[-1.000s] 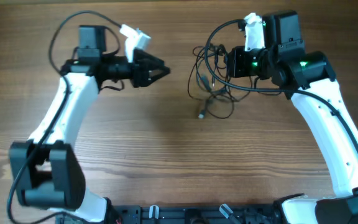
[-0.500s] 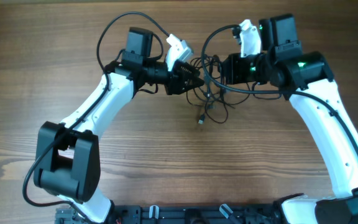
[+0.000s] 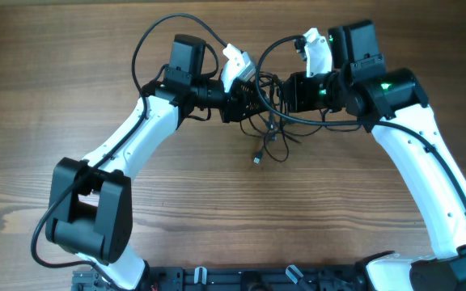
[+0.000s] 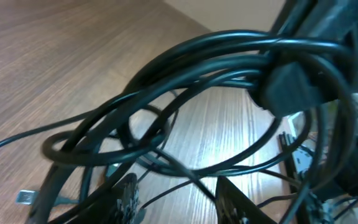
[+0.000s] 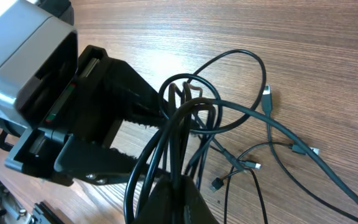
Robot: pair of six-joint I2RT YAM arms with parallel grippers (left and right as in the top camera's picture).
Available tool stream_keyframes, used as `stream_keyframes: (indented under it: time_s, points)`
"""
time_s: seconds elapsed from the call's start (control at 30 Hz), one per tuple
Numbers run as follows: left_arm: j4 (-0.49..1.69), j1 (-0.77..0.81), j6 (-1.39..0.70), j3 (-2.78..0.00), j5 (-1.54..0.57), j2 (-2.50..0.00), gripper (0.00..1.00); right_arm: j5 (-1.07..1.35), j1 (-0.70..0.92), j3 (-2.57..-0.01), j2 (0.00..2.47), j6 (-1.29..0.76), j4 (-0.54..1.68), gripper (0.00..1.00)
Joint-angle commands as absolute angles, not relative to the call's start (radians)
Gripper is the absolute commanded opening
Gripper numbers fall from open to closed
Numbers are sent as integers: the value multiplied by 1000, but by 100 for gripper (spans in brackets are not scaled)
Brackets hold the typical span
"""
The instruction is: Untangle cables
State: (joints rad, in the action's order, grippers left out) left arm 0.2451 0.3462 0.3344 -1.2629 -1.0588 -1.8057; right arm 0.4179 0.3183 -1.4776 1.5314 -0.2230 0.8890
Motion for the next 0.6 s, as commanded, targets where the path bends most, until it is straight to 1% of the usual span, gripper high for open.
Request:
stream_keyframes:
  time_s: [0.0, 0.1, 0.13, 0.2, 0.3, 0.47, 0.57]
  points:
    - [237, 352, 329, -1258, -1122, -1820, 41, 416, 324, -1486, 1528, -236, 876, 4]
    - [181, 352, 325, -1258, -1121, -1820, 42, 419, 324, -1486, 1528, -236, 879, 4]
    - [142, 350, 295, -1258, -1119, -1820, 41, 419, 324, -1486, 1528, -235, 879, 4]
    - [52, 345, 195, -1258, -1085, -1820, 42, 419, 324, -1486, 1528, -234, 881, 5]
    - [-53, 340, 58, -1258, -949, -1820, 42, 419, 324, -1486, 1528, -234, 884, 4]
    - [-40, 340, 35, -1258, -711, -1820, 45, 419, 324, -1486, 1528, -224, 898, 5]
    - [-30, 340, 36, -1258, -641, -1820, 49, 420, 324, -1486, 1528, -223, 900, 4]
